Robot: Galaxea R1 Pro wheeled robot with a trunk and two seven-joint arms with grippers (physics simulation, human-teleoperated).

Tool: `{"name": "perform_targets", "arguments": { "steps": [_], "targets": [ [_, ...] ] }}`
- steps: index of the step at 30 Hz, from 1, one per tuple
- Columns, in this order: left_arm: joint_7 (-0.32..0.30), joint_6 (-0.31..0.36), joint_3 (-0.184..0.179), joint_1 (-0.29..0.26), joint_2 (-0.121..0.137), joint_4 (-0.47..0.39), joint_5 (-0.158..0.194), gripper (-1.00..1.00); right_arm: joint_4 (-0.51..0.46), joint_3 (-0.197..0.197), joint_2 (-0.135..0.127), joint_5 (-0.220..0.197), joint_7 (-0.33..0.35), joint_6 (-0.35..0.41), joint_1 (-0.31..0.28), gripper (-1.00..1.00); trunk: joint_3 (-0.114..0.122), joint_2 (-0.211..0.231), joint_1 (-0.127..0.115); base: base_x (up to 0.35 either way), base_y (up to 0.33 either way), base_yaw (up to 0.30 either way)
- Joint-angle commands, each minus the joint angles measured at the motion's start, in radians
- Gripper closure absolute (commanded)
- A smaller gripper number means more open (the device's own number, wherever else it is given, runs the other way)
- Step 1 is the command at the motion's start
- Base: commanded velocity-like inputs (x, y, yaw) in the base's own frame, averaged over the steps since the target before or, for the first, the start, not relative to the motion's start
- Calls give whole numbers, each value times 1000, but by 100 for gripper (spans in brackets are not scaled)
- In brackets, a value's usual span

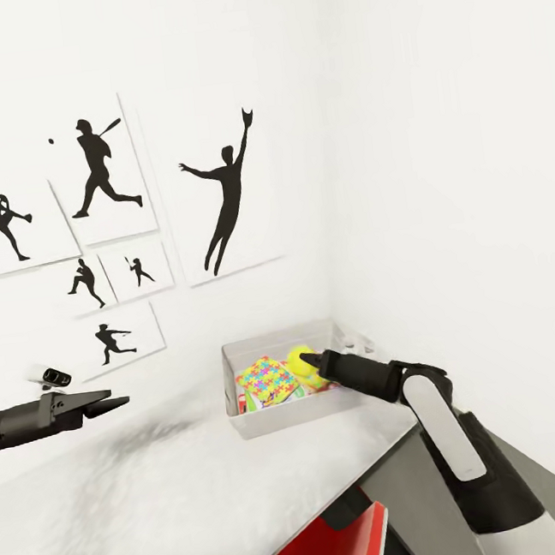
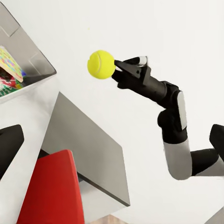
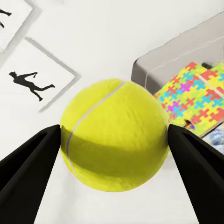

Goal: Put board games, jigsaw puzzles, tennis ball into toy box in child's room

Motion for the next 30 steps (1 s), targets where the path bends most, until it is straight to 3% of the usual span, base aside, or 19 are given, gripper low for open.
{"name": "perform_targets", "arguments": {
  "steps": [1, 3, 6, 9, 13, 16, 19, 24, 30],
  "targets": [
    [-3, 11, 0, -1, 1, 0, 1, -100, 17, -1, 30, -5, -58, 57, -65, 100, -3, -2, 1, 0, 0, 0],
    [-3, 11, 1, -1, 1, 0, 1, -100, 95, -2, 94, -6, -176, 122, -184, 100, -3, -2, 1, 0, 0, 0],
    [-3, 11, 2, -1, 1, 0, 1, -100, 238, -2, 160, -8, -282, 149, -319, 100, -3, -2, 1, 0, 0, 0],
    [-3, 11, 3, -1, 1, 0, 1, -100, 444, -1, 165, -8, -327, 111, -451, 100, -3, -2, 1, 0, 0, 0],
    [-3, 11, 3, -1, 1, -2, 1, -100, 728, 5, 165, -6, -340, 20, -576, 100, -3, -2, 1, 0, 0, 0],
    [-3, 11, 4, -1, 1, -3, 1, -100, 871, 7, 165, -3, -341, -34, -625, 100, -3, -2, 1, 0, 0, 0],
    [-3, 11, 6, -1, 1, -8, 1, -100, 943, 26, 165, -3, -341, -68, -646, 100, -3, -2, 1, 0, 0, 0],
    [-3, 11, 6, -1, 1, -9, 1, -100, 959, 110, 165, -3, -342, -100, -651, 100, -3, -2, 1, 0, 0, 0],
    [-3, 11, 6, -1, 1, -10, 1, -100, 956, 138, 165, 1, -348, -112, -649, 100, -3, -2, 1, 0, 0, 0]
  ]
}}
